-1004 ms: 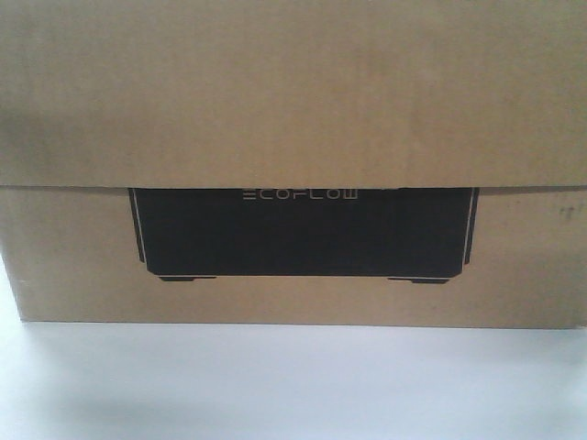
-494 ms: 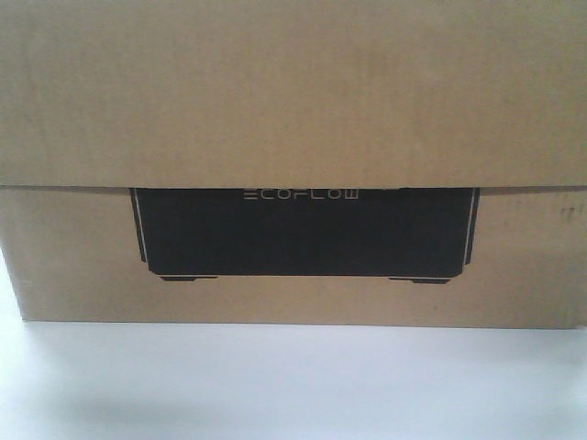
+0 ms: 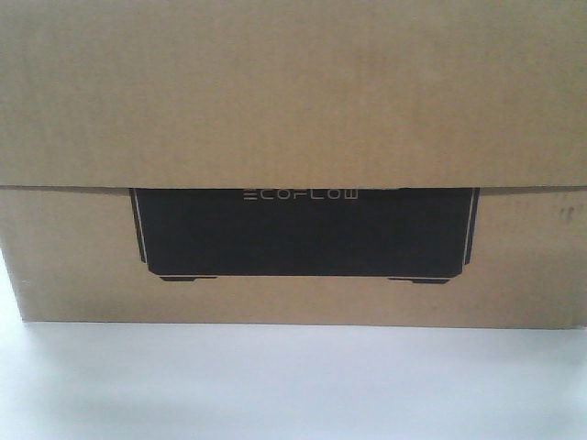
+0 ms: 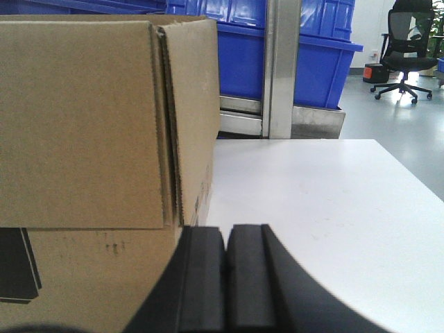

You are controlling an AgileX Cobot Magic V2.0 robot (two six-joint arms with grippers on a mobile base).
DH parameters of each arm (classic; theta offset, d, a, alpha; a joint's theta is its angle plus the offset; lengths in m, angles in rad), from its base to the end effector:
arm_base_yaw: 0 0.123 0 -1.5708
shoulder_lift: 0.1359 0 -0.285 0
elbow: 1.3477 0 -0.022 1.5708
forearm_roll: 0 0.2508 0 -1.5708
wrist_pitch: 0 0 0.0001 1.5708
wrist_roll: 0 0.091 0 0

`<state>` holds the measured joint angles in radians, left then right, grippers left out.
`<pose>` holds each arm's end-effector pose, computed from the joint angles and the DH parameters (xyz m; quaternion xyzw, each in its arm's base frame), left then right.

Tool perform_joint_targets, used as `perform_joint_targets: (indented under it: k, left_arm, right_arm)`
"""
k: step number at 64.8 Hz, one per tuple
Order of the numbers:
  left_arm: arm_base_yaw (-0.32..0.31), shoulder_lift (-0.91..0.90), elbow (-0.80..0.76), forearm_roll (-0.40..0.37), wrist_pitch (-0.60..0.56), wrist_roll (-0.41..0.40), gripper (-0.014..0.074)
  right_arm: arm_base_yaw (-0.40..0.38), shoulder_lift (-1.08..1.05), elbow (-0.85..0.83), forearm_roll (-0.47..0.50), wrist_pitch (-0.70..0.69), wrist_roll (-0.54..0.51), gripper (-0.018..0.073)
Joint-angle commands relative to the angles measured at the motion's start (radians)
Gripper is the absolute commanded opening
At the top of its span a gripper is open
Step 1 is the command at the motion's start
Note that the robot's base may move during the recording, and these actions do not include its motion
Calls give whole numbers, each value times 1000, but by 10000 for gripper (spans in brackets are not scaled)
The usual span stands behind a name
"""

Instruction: Grab box from left shelf to table start

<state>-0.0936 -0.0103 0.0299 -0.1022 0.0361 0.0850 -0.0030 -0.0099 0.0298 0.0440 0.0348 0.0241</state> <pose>0.0567 -0.0057 0.2004 0.0279 0.6953 -0.0410 0.7170 0.0570 0.0000 0.2005 0.0242 0.6951 0.0239 0.7181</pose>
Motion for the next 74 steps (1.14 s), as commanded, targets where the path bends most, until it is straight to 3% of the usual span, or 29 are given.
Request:
perform_joint_targets:
  k: [1, 11, 74]
  left_arm:
    - [-1, -12, -2, 8, -72, -15, -94]
    - [-1, -12, -2, 64, -61, -118, -94]
    - [-1, -12, -2, 64, -61, -119, -94]
  right_arm:
    - [0, -14, -18, -14, -87, 0, 48]
    - [0, -14, -18, -14, -87, 0, 48]
    - [0, -14, -18, -14, -87, 0, 48]
